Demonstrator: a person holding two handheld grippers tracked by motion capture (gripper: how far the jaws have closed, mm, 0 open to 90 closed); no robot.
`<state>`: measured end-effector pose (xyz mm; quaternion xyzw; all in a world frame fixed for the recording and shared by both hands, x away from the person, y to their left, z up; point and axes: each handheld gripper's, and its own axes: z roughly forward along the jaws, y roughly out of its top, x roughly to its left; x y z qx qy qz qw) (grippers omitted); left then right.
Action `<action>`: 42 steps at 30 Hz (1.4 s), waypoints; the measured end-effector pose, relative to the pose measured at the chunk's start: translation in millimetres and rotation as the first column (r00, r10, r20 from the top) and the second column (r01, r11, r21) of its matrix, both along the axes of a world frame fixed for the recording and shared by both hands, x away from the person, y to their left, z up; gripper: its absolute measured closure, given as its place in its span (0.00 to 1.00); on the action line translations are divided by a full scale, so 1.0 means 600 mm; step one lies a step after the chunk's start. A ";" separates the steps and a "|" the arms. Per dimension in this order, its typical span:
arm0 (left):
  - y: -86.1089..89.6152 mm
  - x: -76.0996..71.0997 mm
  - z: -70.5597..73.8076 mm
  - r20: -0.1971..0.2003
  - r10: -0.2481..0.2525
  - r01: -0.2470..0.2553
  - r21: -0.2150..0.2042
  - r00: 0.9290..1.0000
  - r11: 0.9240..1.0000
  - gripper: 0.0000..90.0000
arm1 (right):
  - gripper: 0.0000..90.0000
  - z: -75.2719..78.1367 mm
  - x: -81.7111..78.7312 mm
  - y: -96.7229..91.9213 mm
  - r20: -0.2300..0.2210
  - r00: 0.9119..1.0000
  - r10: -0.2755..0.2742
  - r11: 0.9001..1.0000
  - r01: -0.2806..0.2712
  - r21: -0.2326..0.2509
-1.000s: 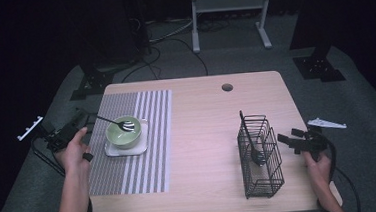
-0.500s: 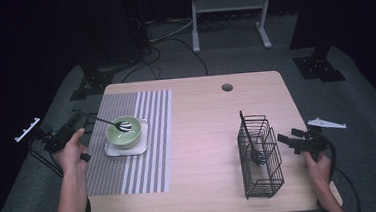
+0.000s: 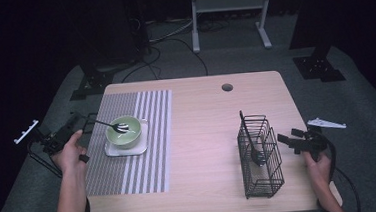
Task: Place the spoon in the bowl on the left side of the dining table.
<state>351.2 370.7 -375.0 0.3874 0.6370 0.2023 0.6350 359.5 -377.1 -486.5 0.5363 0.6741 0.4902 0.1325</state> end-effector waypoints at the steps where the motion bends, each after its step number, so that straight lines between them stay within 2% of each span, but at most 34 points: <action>1: 0.001 0.000 -0.002 -0.002 0.001 -0.001 0.002 1.000 1.000 0.99 | 0.15 0.000 0.000 0.000 0.000 1.000 0.000 1.000 0.000 0.000; 18: 0.006 0.003 -0.041 -0.058 0.026 -0.025 0.011 0.998 1.000 0.99 | 0.15 0.000 0.000 0.000 0.001 1.000 0.000 1.000 0.000 -0.001; 42: 0.004 0.005 -0.072 -0.101 0.029 -0.027 0.025 0.994 0.999 0.99 | 0.15 0.000 0.000 0.000 0.001 1.000 0.000 1.000 0.000 -0.001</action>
